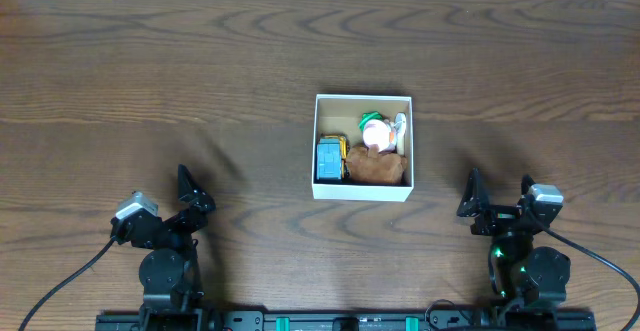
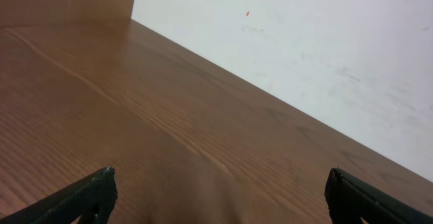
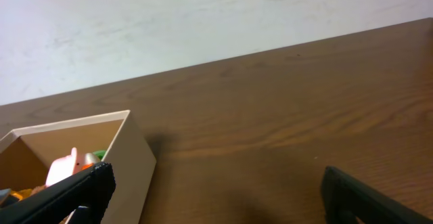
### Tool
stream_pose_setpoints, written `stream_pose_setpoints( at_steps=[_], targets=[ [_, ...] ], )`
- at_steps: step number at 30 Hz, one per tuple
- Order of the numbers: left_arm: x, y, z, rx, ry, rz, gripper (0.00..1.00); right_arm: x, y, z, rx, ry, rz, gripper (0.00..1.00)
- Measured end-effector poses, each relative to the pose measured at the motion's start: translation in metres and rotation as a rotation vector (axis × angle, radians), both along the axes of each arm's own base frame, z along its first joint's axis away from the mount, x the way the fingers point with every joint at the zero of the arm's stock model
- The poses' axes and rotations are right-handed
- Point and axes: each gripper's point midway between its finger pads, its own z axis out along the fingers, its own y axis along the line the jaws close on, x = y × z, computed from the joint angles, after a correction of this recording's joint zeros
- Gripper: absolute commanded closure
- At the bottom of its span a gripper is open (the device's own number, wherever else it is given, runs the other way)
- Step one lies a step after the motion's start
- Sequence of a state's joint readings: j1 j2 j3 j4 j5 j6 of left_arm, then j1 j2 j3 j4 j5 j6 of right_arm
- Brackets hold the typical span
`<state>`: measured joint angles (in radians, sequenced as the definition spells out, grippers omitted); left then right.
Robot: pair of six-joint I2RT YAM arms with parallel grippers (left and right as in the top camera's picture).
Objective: Pack container
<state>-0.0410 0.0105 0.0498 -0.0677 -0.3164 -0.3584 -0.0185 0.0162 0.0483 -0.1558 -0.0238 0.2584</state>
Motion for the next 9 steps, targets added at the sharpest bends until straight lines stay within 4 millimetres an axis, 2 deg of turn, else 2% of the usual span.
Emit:
stream_pose_setpoints(
  at_steps=[9],
  targets=[
    [0.0, 0.0, 0.0001, 0.0, 0.0, 0.0, 0.02, 0.0, 0.0, 0.0, 0.0, 0.0, 0.0, 0.01]
  ],
)
